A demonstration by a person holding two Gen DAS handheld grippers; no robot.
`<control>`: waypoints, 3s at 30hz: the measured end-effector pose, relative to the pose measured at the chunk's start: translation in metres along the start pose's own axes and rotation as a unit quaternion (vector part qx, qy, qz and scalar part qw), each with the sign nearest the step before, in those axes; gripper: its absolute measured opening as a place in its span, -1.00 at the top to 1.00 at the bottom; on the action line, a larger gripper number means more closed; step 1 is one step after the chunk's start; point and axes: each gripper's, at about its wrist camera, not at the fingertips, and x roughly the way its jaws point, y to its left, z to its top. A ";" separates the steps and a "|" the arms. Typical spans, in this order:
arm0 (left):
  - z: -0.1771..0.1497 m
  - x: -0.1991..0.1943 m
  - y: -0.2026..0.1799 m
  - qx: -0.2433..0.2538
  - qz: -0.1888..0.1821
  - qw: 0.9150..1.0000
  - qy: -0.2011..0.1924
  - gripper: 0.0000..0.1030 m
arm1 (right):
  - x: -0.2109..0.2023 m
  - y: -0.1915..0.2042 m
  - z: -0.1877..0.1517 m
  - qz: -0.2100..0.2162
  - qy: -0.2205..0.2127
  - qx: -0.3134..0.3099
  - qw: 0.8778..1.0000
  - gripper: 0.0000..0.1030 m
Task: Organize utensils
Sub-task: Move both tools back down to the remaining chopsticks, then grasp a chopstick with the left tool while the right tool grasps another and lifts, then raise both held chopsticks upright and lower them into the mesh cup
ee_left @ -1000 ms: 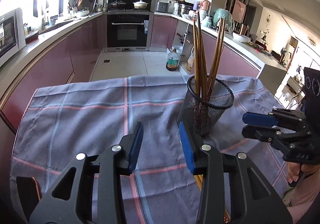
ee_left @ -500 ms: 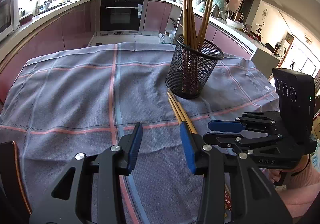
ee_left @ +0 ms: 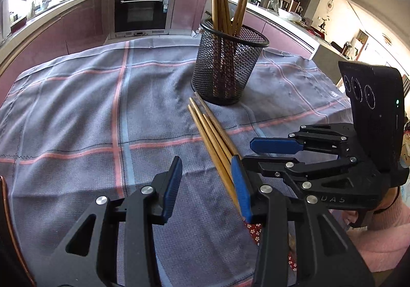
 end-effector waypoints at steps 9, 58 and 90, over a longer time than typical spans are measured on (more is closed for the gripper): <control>-0.002 0.022 -0.006 0.011 0.005 1.000 0.029 0.24 | -0.005 -0.005 0.001 -0.008 0.002 0.006 1.000 0.49; 0.004 0.028 0.013 0.006 0.033 0.998 0.048 0.60 | -0.001 -0.006 0.005 -0.022 0.024 -0.013 0.999 0.63; 0.028 -0.035 0.020 -0.040 -0.036 0.998 -0.031 0.86 | -0.074 -0.005 0.014 0.019 -0.111 -0.025 0.993 0.90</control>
